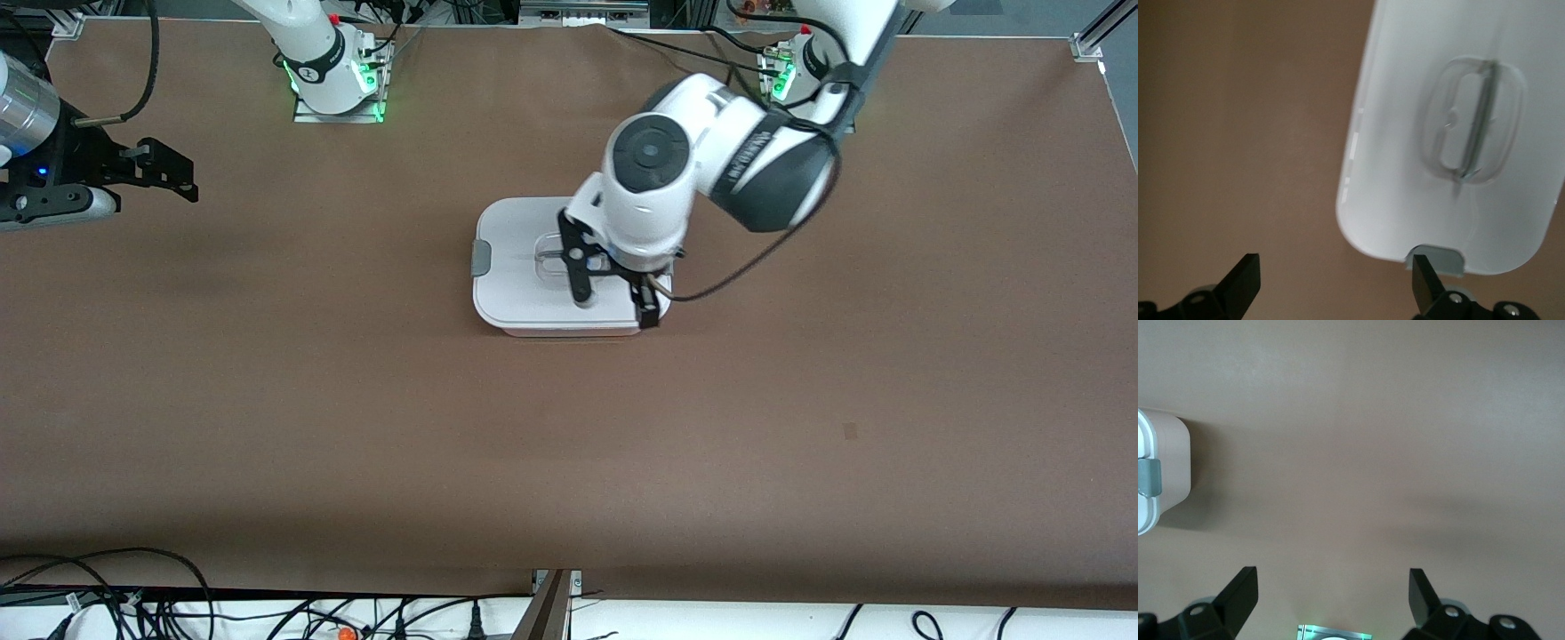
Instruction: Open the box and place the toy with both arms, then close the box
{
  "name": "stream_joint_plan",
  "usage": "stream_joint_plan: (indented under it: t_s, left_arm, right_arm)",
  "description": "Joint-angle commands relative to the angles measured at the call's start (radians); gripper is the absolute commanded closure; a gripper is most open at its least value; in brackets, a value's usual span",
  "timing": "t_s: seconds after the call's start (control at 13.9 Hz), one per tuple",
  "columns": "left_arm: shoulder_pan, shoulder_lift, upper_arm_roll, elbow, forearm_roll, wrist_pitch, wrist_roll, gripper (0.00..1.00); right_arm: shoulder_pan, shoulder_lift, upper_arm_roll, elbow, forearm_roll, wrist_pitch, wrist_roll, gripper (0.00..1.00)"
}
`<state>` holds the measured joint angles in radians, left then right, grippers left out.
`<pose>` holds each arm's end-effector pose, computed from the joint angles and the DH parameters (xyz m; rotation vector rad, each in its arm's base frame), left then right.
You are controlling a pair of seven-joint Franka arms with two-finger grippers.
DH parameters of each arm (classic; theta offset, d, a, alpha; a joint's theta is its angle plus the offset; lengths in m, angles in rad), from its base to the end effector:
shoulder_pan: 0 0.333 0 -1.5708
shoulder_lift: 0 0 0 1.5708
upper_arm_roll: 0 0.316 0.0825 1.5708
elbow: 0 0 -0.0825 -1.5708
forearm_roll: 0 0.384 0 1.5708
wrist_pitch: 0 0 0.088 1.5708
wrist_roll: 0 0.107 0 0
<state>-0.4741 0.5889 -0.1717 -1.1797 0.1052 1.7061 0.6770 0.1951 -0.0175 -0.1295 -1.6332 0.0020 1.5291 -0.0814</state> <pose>0.5970 -0.3983 0.4470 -2.4810 1.9136 0.0861 0.5416 0.0352 0.6013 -3.1252 -0.2303 0.1359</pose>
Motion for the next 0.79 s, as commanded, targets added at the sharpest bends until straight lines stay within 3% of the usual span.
stream_joint_plan:
  t_s: [0.0,0.36,0.72]
  left_arm:
    - [0.083,-0.015,-0.012,0.017,0.019,-0.045,0.006,0.00]
    - [0.271,-0.058,-0.008,0.045,0.013,-0.039,0.007,0.00]
    - [0.383,-0.228,-0.003,-0.064,0.024,-0.039,-0.019,0.00]
  right_arm:
    - [-0.002,0.008,0.005,0.021,-0.004,-0.006,0.009,0.00]
    - [-0.002,0.008,0.005,0.021,-0.004,-0.004,0.009,0.00]
    - [-0.002,0.008,0.005,0.021,-0.004,-0.004,0.011,0.00]
